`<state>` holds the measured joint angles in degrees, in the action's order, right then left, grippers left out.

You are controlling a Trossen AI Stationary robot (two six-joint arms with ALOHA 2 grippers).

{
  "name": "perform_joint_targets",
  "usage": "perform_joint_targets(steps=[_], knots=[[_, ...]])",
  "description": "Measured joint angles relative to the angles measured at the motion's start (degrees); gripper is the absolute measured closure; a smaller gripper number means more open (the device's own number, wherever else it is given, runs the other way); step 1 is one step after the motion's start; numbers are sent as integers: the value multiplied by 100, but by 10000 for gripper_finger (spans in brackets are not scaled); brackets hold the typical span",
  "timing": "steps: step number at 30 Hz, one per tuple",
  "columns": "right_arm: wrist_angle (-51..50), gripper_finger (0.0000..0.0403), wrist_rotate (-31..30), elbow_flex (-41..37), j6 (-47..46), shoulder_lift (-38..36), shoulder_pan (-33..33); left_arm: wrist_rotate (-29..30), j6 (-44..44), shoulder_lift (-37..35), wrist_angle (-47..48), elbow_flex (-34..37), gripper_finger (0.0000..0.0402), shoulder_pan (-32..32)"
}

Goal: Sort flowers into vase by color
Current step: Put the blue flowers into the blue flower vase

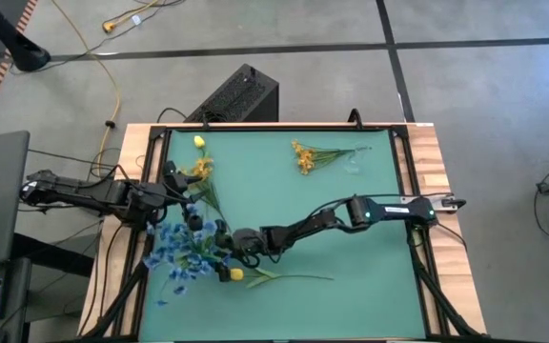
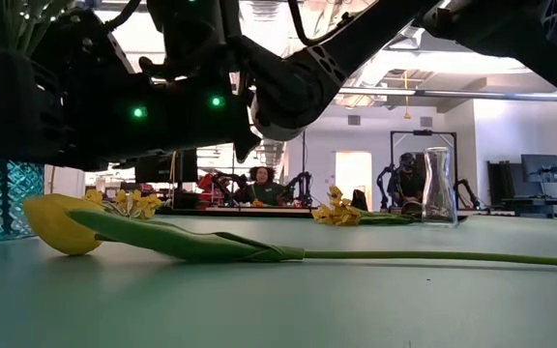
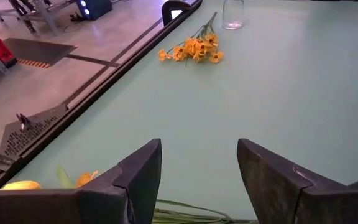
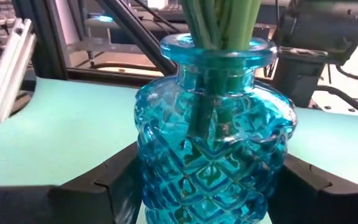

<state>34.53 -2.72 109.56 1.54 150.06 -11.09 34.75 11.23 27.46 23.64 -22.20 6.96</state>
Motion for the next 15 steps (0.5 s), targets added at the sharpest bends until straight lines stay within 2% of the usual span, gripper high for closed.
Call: perform_joint_targets(steps=[15], knots=[[-57,106,-2,0,46,-7,39,-142,11,0,2,0,203,0]])
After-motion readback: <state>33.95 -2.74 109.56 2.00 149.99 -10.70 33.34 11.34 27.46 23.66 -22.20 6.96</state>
